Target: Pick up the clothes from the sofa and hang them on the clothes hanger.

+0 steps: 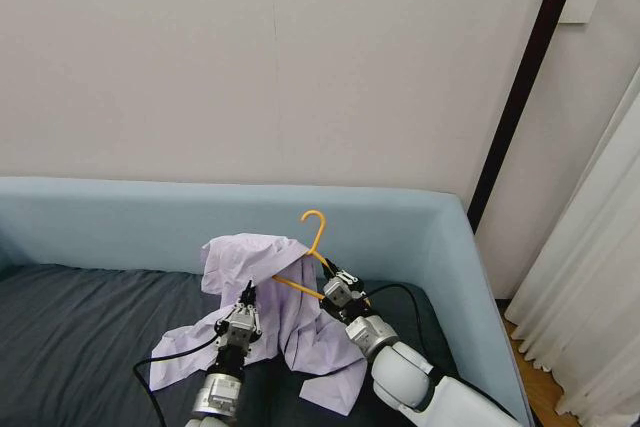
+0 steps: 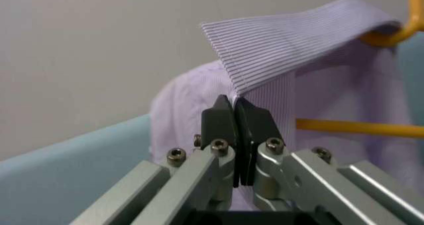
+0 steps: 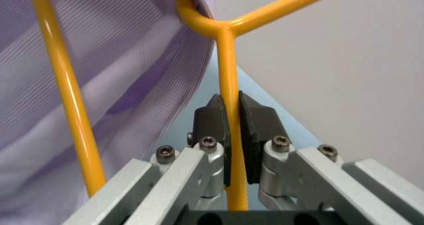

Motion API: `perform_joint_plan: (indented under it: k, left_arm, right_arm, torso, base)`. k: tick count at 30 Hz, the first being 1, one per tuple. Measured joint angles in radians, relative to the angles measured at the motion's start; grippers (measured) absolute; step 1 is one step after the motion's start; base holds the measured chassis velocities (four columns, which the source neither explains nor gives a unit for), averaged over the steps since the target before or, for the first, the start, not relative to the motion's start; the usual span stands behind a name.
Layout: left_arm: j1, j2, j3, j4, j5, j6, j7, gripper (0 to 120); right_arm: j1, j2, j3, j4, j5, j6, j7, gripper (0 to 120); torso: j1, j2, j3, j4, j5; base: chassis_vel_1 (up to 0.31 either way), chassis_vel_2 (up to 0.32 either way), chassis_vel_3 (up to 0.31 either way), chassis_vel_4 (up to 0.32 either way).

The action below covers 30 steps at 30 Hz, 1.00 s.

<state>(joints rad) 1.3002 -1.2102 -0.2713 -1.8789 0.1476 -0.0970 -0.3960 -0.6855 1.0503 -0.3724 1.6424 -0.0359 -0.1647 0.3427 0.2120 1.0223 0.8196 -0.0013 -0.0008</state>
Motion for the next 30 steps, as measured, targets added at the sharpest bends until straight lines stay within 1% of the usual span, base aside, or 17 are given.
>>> perform_joint_plan:
  k: [5,10,16,19,24,30]
  left_arm:
    - [-0.007,0.013,-0.021,-0.04,-0.031,0.031,-0.017,0]
    - [0.002,0.017,-0.027,-0.058,-0.034,0.04,-0.023,0]
    - [0.007,0.004,0.007,-0.042,-0.023,0.012,0.003,0]
    - [0.003,-0.028,0.034,-0.016,0.012,-0.012,0.027,0]
    - [-0.018,-0.055,0.054,-0.003,0.02,-0.017,0.042,0]
    - [-0.026,-0.061,0.061,0.0,0.021,-0.023,0.055,0]
  right_arm:
    - [-0.024,-0.016,0.02,0.003,-0.002,-0.016,-0.001,4]
    - [-0.028,-0.018,0.023,0.012,-0.001,-0.018,-0.002,4]
    - [-0.024,-0.011,0.009,0.027,0.01,-0.006,-0.002,4]
    - [-0.001,-0.006,-0.018,0.032,0.008,0.009,-0.019,4]
    - [0.017,-0.005,-0.027,0.023,-0.032,0.021,-0.035,4]
    - [0.017,-0.002,-0.028,0.016,-0.051,0.026,-0.038,4]
  torso:
    - [0.0,0.0,0.0,-0.0002,0.0]
    - [0.0,0.0,0.0,0.0,0.0]
    - [0.0,0.0,0.0,0.0,0.0]
    - [0.0,0.0,0.0,0.0002,0.0]
    - [0.0,0.0,0.0,-0.0001,-0.0001]
    - [0.0,0.0,0.0,-0.0001,0.0]
  base:
    - [0.0,0.0,0.0,0.0]
    - [0.0,0.0,0.0,0.0]
    - [0.0,0.0,0.0,0.0]
    - [0.0,0.0,0.0,0.0]
    - [0.0,0.0,0.0,0.0]
    - [0.0,0.0,0.0,0.0]
